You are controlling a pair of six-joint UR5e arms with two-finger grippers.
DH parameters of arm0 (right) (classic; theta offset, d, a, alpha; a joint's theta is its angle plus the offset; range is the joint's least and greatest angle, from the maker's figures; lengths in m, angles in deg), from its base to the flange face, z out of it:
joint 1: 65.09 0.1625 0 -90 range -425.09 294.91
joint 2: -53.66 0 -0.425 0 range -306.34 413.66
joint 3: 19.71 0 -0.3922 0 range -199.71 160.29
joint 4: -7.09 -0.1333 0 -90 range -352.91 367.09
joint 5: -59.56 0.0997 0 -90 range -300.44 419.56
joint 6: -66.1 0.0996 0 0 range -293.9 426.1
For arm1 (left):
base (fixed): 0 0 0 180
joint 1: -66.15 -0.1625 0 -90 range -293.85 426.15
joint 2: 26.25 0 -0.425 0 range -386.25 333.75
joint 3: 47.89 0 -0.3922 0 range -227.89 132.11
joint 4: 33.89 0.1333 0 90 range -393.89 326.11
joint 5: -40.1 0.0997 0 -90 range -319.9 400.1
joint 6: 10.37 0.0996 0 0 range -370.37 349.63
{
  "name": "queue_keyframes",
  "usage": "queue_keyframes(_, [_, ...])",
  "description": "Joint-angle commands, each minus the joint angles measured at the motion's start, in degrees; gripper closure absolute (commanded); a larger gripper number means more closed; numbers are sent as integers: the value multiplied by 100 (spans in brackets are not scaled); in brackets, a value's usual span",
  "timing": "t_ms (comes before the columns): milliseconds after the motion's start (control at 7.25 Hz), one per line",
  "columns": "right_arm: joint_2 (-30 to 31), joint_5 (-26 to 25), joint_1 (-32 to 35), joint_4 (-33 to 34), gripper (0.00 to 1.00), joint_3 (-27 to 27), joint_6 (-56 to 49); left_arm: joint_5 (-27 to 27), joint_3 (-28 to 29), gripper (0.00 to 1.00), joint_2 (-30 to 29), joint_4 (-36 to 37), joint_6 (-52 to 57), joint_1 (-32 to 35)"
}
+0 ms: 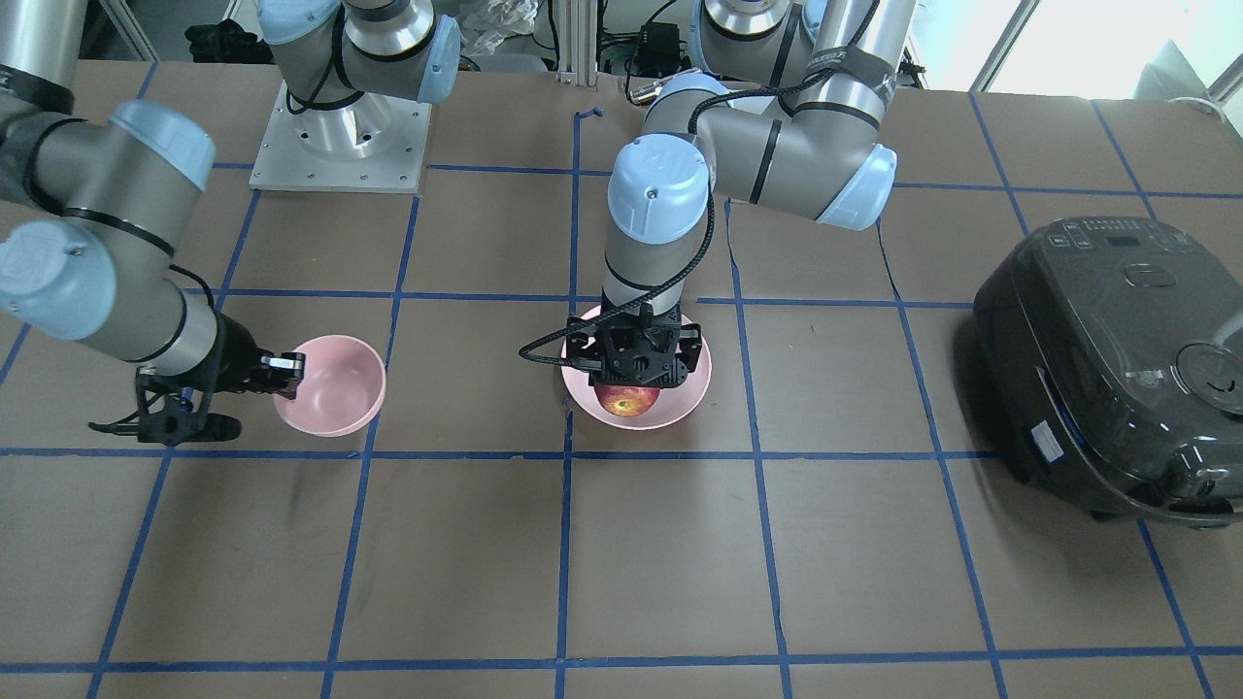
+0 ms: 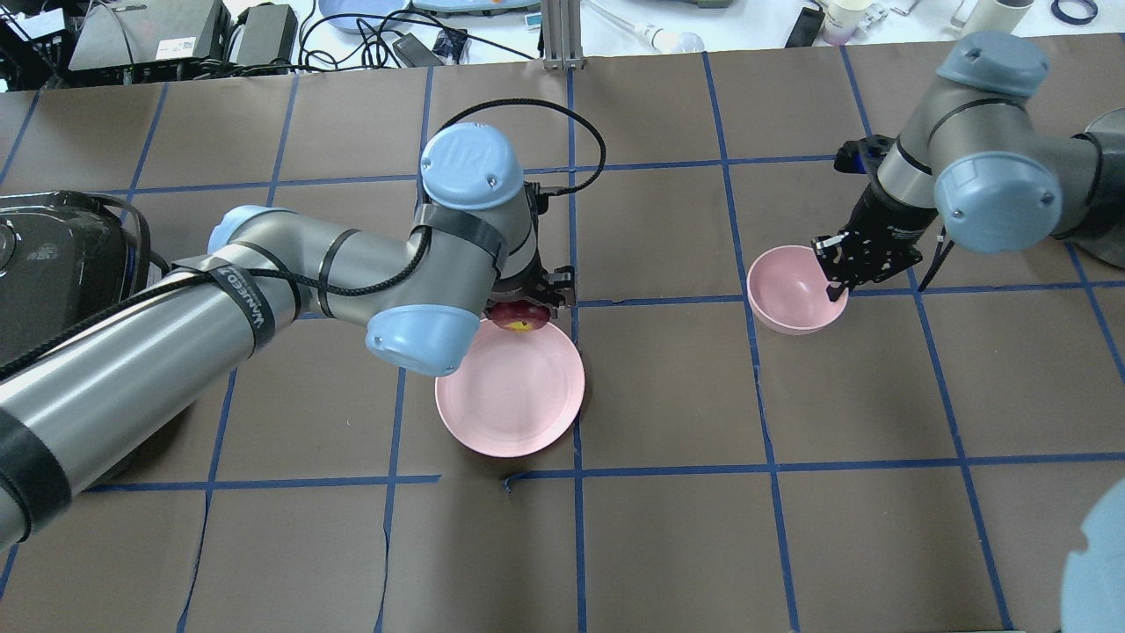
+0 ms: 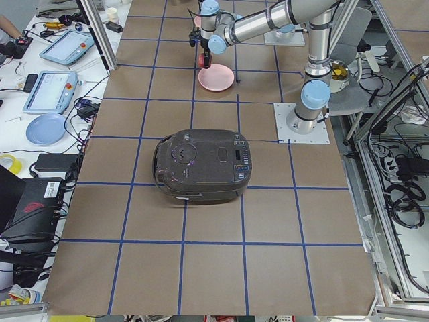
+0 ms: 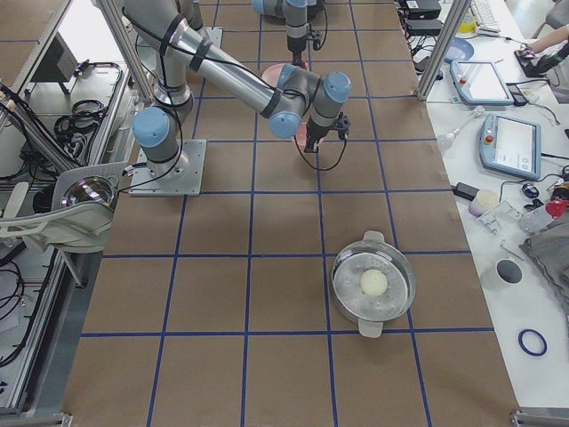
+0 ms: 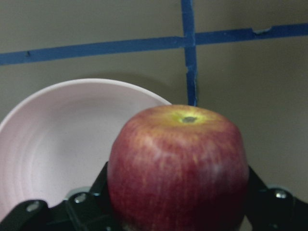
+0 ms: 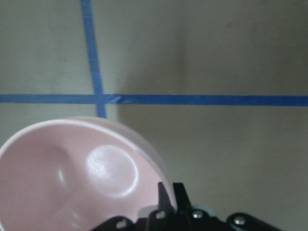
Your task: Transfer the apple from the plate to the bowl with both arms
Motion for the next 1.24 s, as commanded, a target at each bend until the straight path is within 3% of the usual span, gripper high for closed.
queue_keyframes(0, [-50,473,921,249,100,-46,542,25,503,47,74,-728,406,-313])
queue_keyframes(276, [-95,670,1012,609,100,-448,588,-2,488,47,109,-871,461,-376])
queue_keyframes(414, [-95,644,1012,1003,100,-686,588,-19,496,58,109,-871,435,-358])
queue_keyframes(690, [-95,670,1012,1034,100,-793,614,-72,523,94,92,-862,356,-332])
queue_keyframes(828, [-95,670,1012,982,72,-793,666,-324,540,100,83,-862,138,-323])
queue_keyframes(966, [-95,670,1012,1007,17,-793,806,-466,549,100,74,-862,-403,-271])
queue_keyframes(1103, [-43,661,1012,999,0,-741,956,-459,549,100,74,-828,-826,-140])
